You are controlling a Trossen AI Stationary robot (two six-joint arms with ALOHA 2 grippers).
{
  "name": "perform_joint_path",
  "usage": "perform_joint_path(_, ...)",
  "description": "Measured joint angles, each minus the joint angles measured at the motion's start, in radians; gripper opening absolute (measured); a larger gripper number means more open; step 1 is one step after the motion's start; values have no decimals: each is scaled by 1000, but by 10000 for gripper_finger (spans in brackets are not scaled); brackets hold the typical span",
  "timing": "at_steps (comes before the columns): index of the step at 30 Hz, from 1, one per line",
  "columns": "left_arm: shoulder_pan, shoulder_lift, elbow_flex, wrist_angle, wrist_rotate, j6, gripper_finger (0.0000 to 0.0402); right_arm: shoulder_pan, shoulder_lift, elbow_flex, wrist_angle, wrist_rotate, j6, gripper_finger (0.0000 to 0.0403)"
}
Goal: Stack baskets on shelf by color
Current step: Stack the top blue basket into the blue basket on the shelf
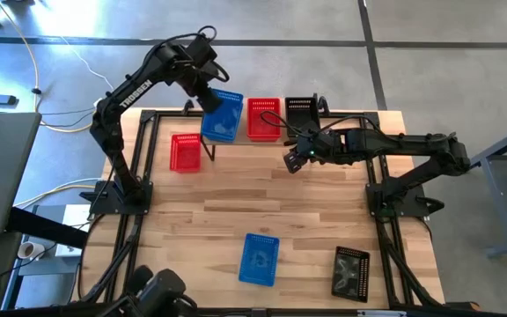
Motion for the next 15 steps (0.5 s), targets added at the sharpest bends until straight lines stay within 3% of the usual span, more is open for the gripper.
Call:
perform_joint_path(5, 12, 0, 0, -9, -50, -81, 115, 0, 0, 0, 0, -6, -1, 161)
perform_joint_path(15, 2, 5, -1, -8, -22, -110, 115, 0, 0, 0, 0, -10, -2, 161)
